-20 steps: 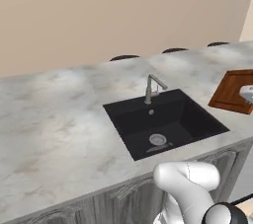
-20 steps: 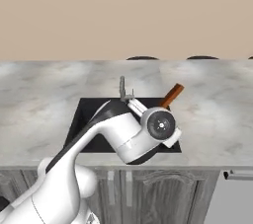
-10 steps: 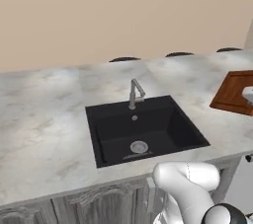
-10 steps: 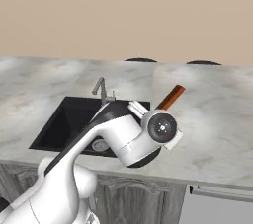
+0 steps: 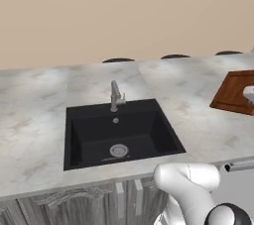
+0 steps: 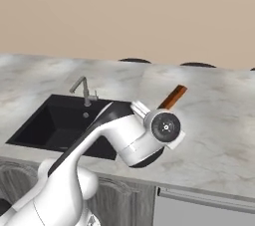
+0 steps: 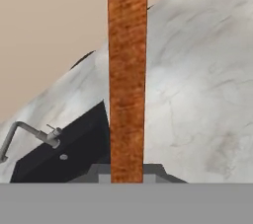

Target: Move the cutting board and knife to the sink. Then move spray from the cabinet to the counter.

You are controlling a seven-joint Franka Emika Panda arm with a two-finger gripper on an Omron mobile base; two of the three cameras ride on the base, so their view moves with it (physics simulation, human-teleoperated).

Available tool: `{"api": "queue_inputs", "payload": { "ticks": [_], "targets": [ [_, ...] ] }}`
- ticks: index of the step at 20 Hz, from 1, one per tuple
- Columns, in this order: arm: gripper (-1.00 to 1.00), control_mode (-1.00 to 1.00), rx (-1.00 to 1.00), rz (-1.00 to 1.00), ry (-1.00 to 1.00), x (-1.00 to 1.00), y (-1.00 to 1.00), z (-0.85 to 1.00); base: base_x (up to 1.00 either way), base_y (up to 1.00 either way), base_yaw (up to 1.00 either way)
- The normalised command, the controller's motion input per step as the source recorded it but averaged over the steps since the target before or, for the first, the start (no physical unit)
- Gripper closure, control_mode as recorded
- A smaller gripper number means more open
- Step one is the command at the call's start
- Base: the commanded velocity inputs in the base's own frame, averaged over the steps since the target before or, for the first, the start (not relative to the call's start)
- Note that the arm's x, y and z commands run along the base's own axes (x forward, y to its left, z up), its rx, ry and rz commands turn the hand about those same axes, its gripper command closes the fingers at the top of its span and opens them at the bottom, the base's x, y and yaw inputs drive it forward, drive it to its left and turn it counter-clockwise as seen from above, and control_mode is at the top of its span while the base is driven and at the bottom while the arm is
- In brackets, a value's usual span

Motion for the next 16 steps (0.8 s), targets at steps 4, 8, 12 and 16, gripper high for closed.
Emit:
{"api": "queue_inputs", "payload": {
  "ticks": [4,8,12,16],
  "targets": [
    [1.00,-1.00,0.03,0.11,0.01,0.03,0.09,0.00,0.00,0.00,0.04],
    [1.00,-1.00,0.09,0.12,0.19,0.15,0.73,0.00,0.00,0.00,0.00],
    [1.00,-1.00,0.06,0.05,0.30,0.28,1.00,0.00,0.00,0.00,0.00],
    [1.00,-1.00,0.09,0.02,0.39,0.29,0.92,0.00,0.00,0.00,0.00]
  ]
}}
